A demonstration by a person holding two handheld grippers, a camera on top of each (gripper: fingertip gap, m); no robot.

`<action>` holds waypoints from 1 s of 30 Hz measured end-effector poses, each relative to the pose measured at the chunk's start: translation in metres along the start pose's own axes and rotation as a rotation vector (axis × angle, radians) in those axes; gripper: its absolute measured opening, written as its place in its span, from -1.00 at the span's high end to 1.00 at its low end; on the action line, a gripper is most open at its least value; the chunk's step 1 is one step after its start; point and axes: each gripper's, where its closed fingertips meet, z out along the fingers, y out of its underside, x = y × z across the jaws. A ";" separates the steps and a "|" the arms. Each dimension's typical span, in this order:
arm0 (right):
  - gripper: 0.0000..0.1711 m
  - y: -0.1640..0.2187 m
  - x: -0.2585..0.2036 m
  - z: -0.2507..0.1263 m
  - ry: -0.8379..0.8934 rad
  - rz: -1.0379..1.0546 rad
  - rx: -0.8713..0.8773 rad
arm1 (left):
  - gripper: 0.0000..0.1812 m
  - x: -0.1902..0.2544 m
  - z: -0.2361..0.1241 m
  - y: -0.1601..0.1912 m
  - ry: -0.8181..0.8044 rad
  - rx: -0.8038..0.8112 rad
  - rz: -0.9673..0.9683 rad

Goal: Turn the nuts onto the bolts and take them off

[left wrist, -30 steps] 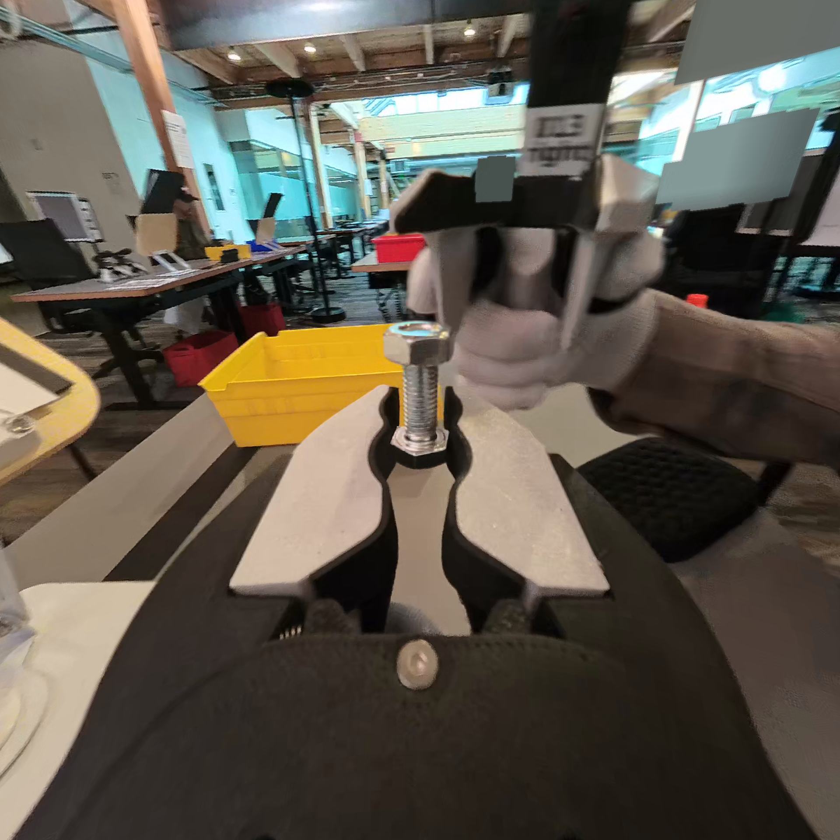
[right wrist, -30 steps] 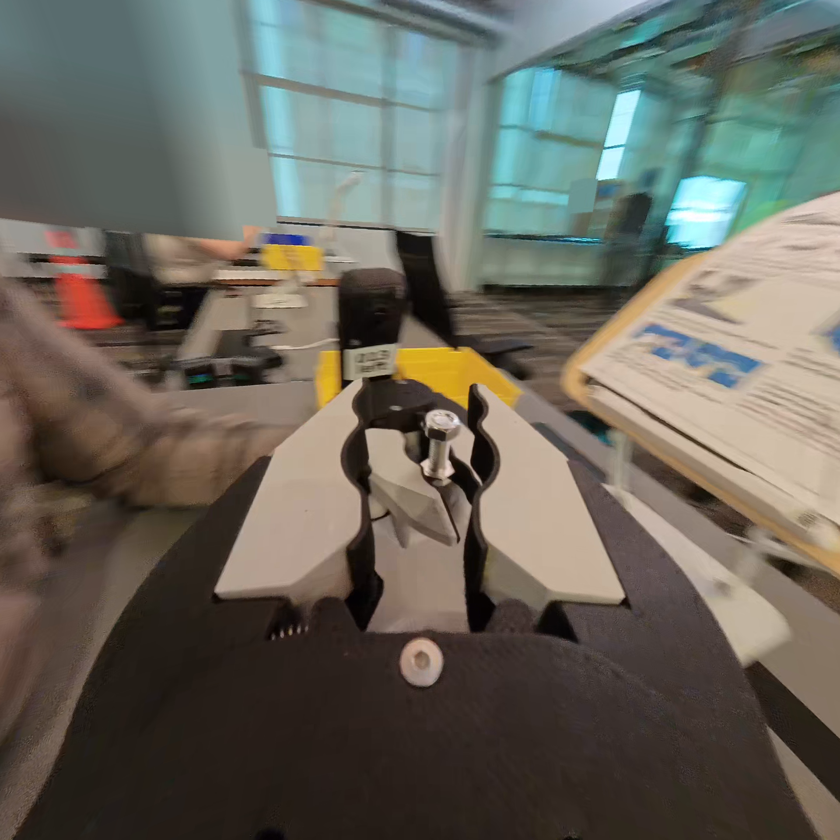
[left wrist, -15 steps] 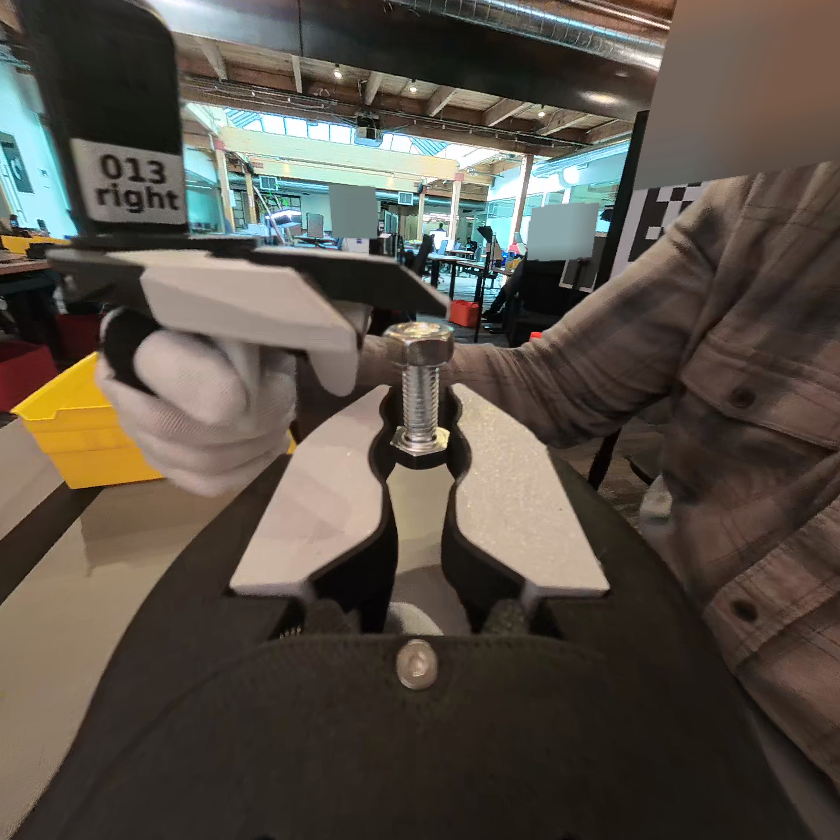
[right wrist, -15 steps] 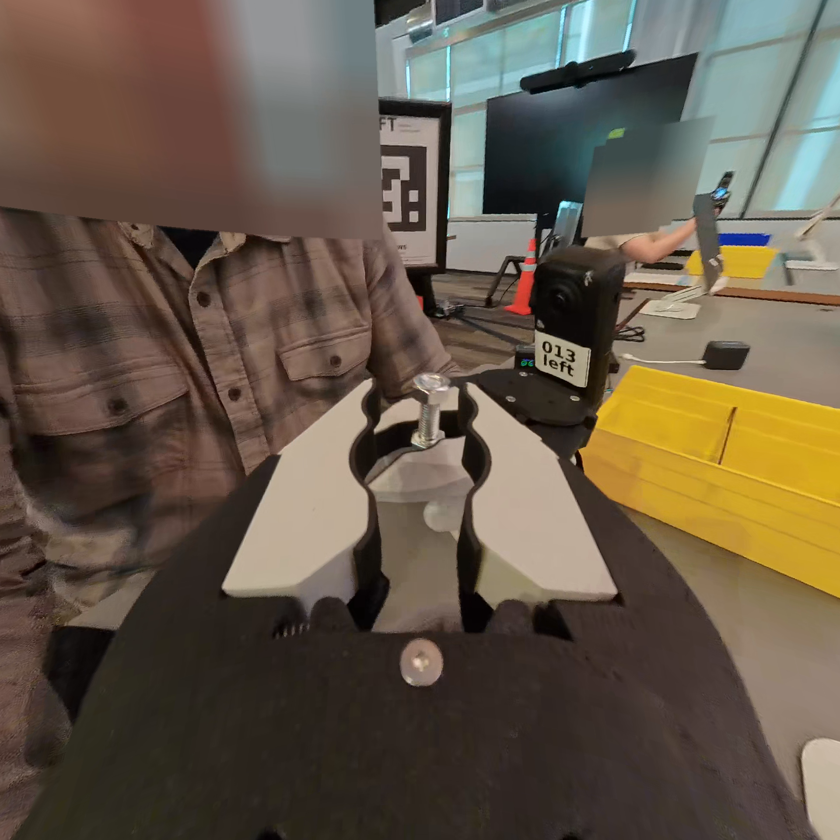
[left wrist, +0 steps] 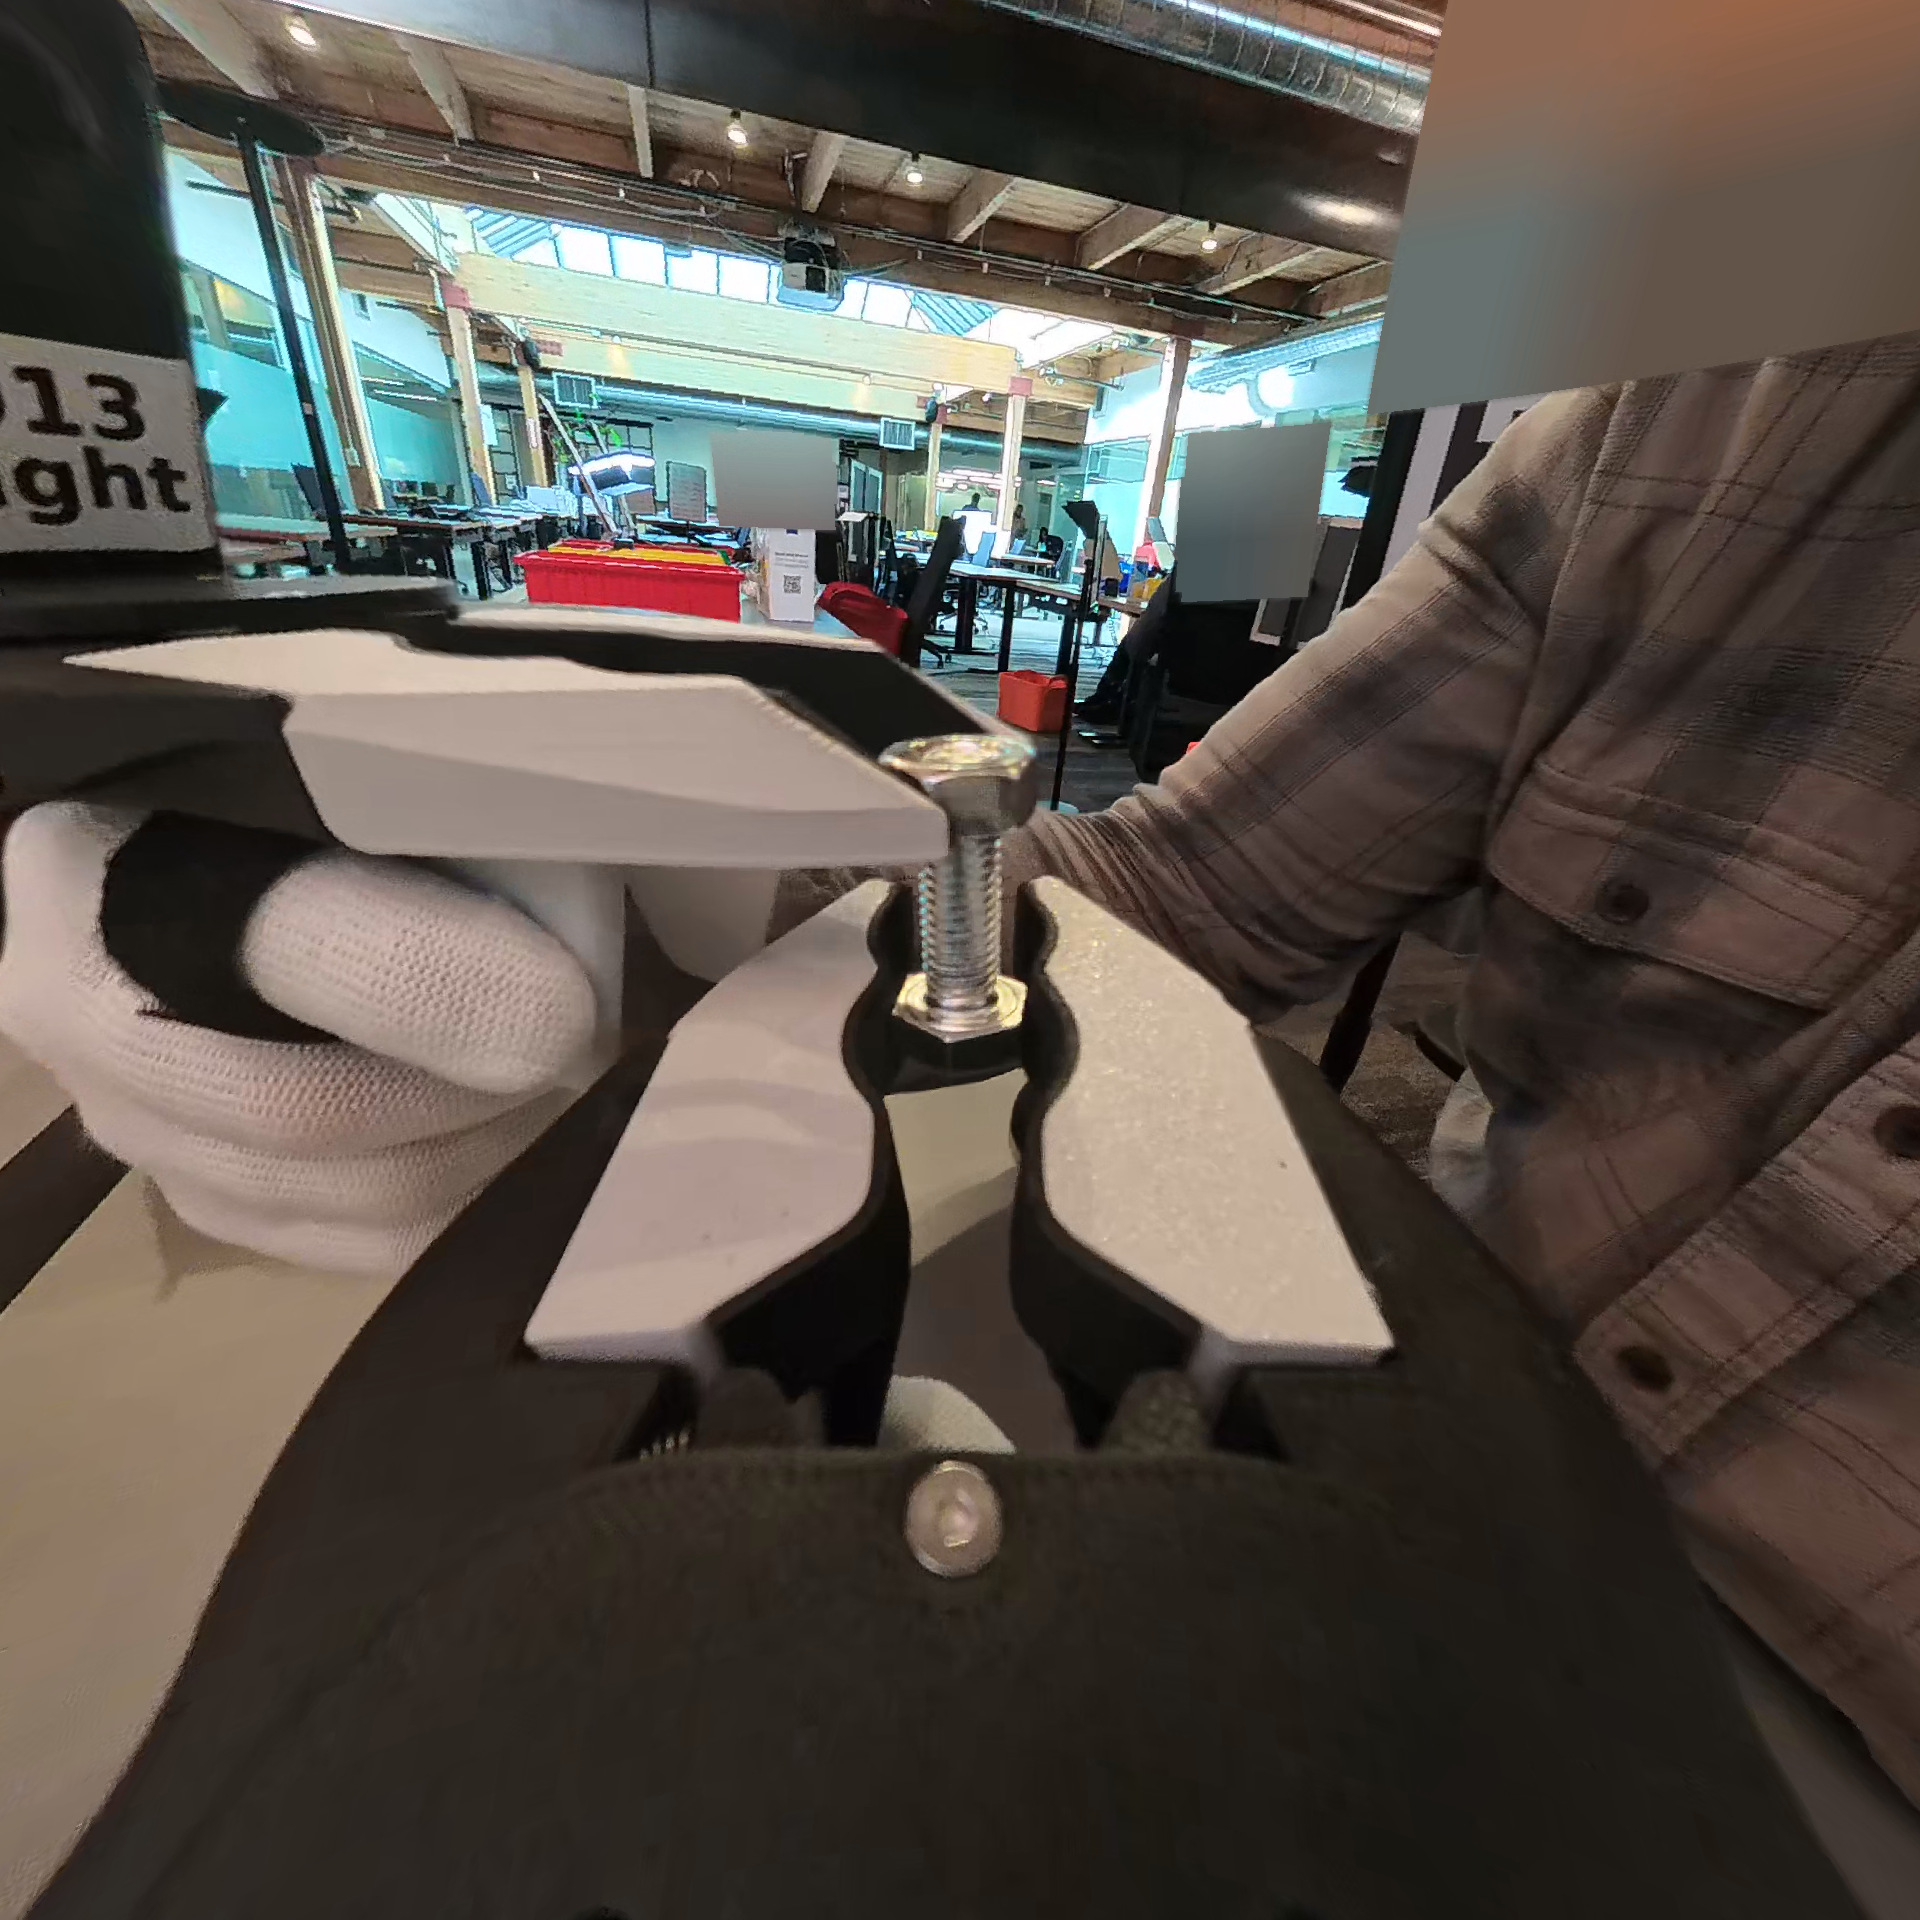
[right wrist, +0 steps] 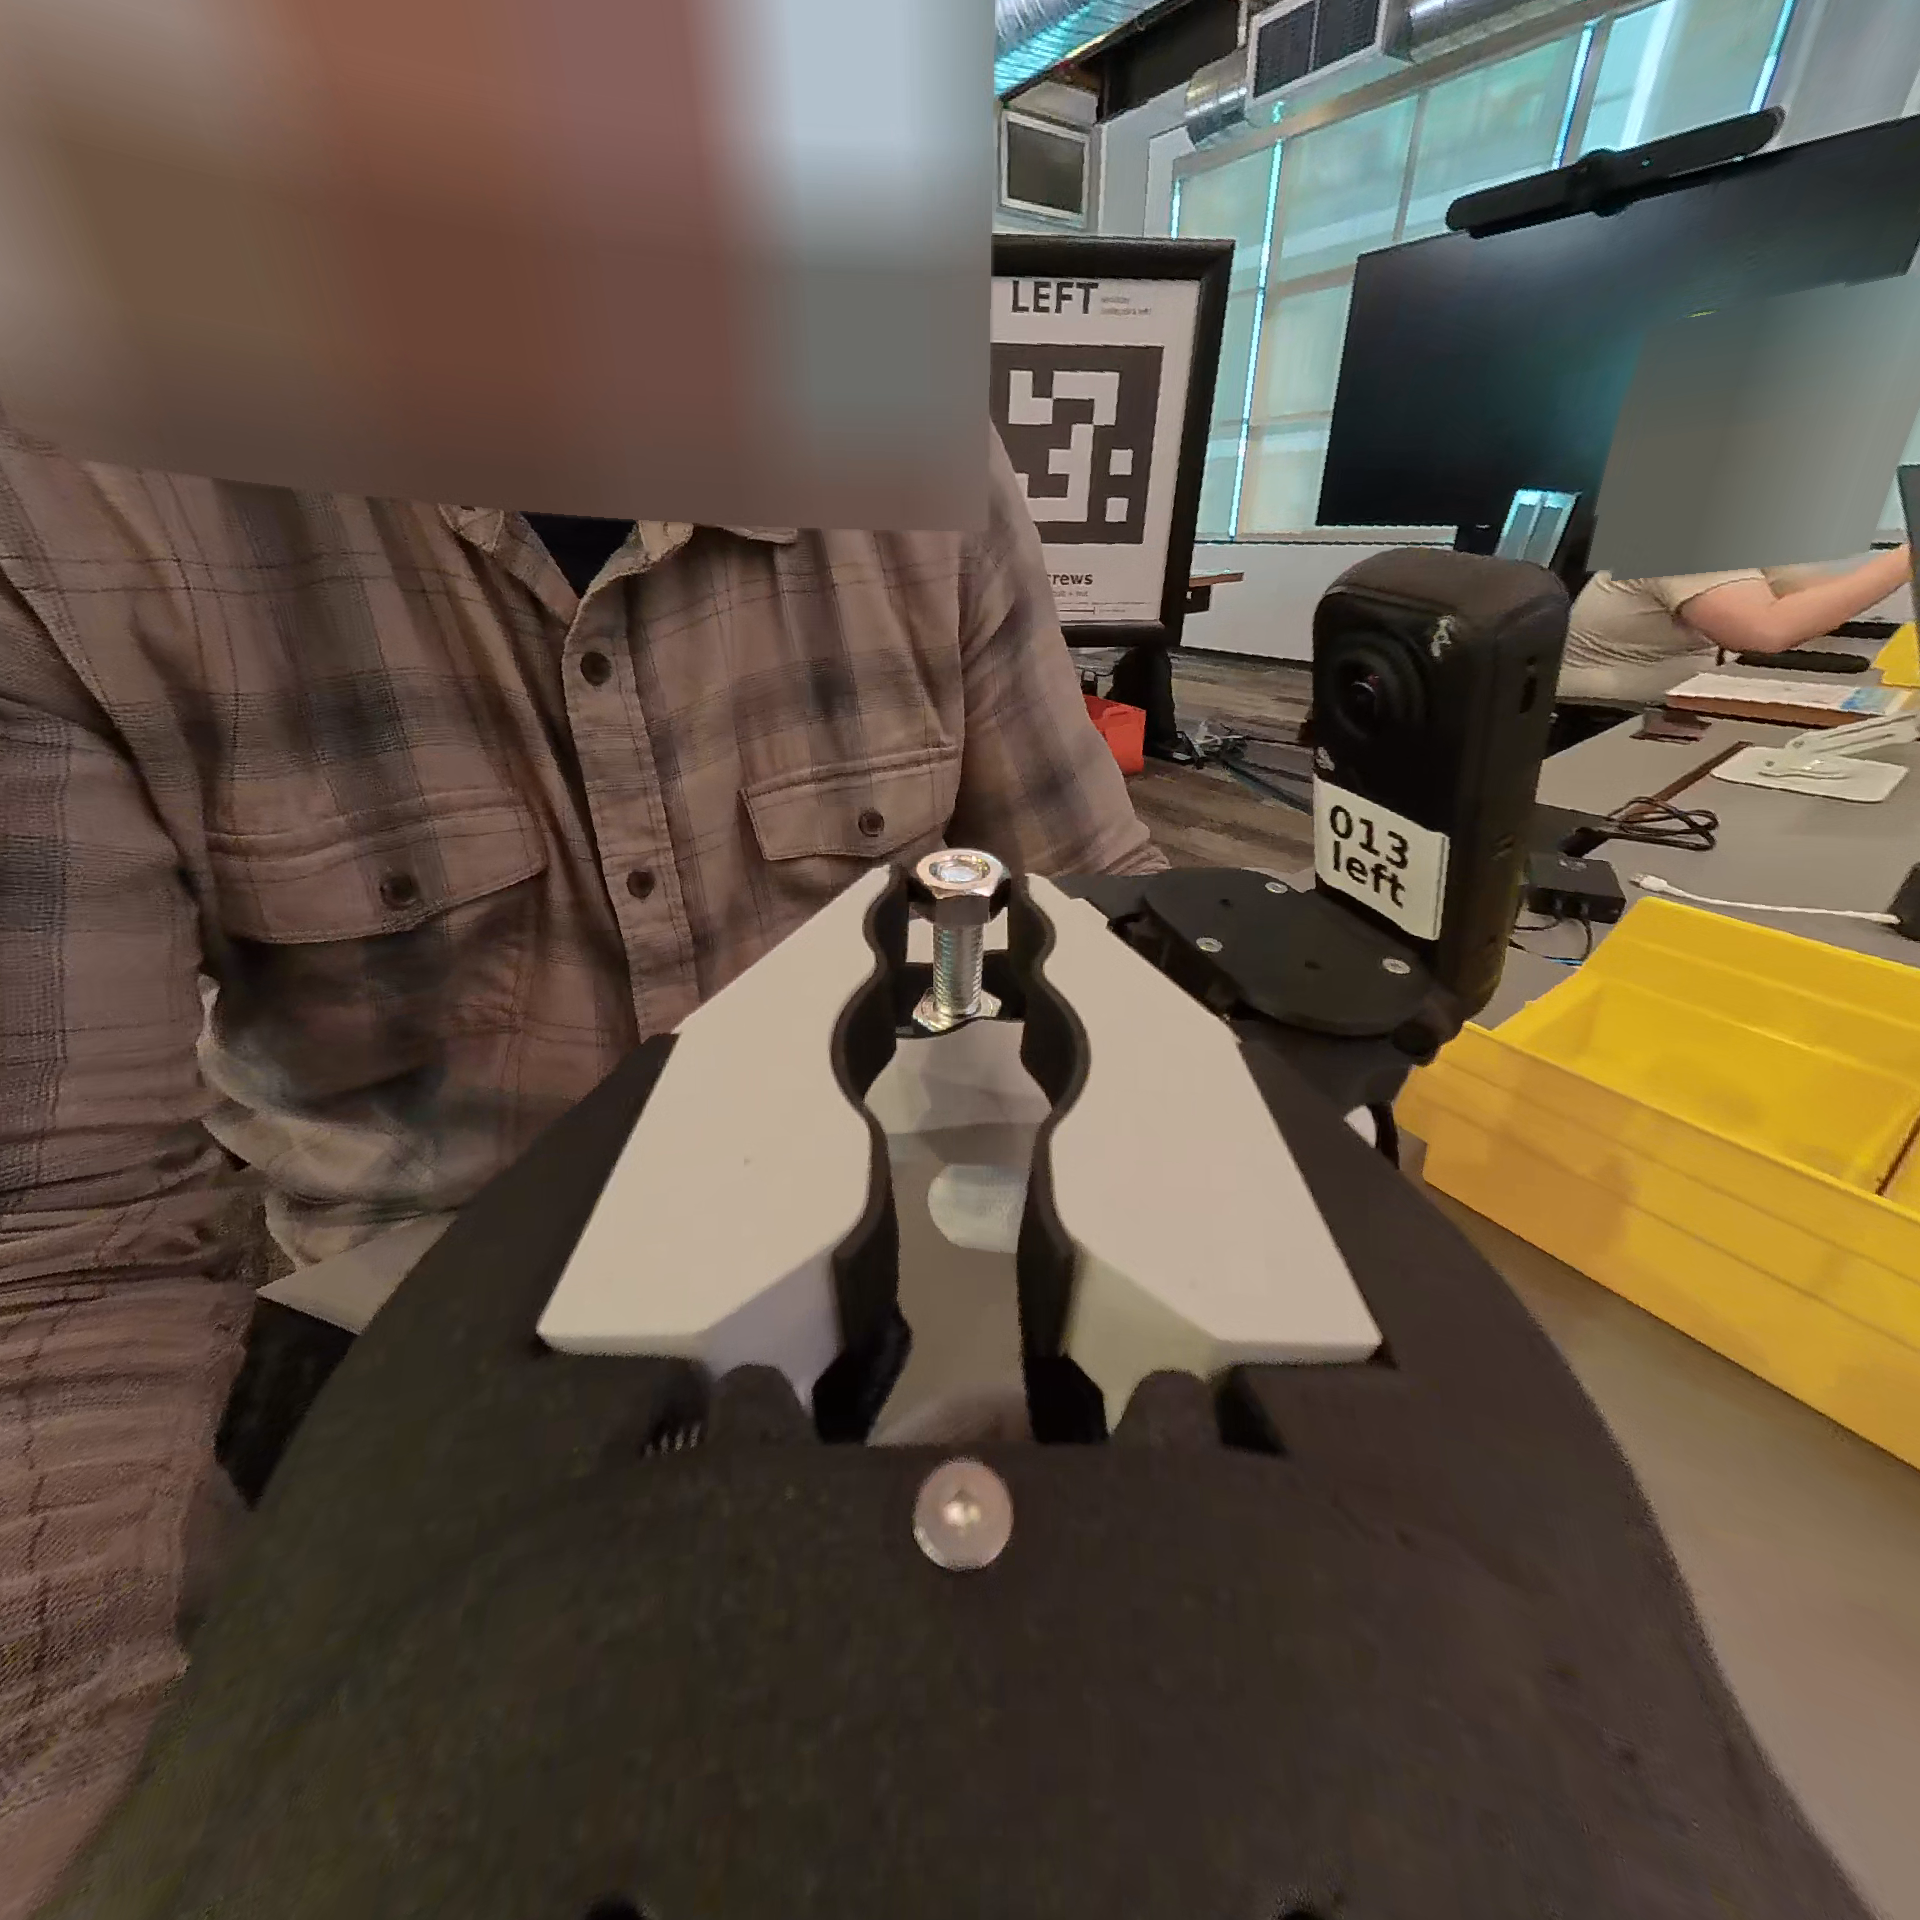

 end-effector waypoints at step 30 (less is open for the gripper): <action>0.81 0.012 0.043 -0.045 1.046 0.036 -0.176 | 0.79 -0.072 -0.025 0.010 -0.442 -0.090 0.104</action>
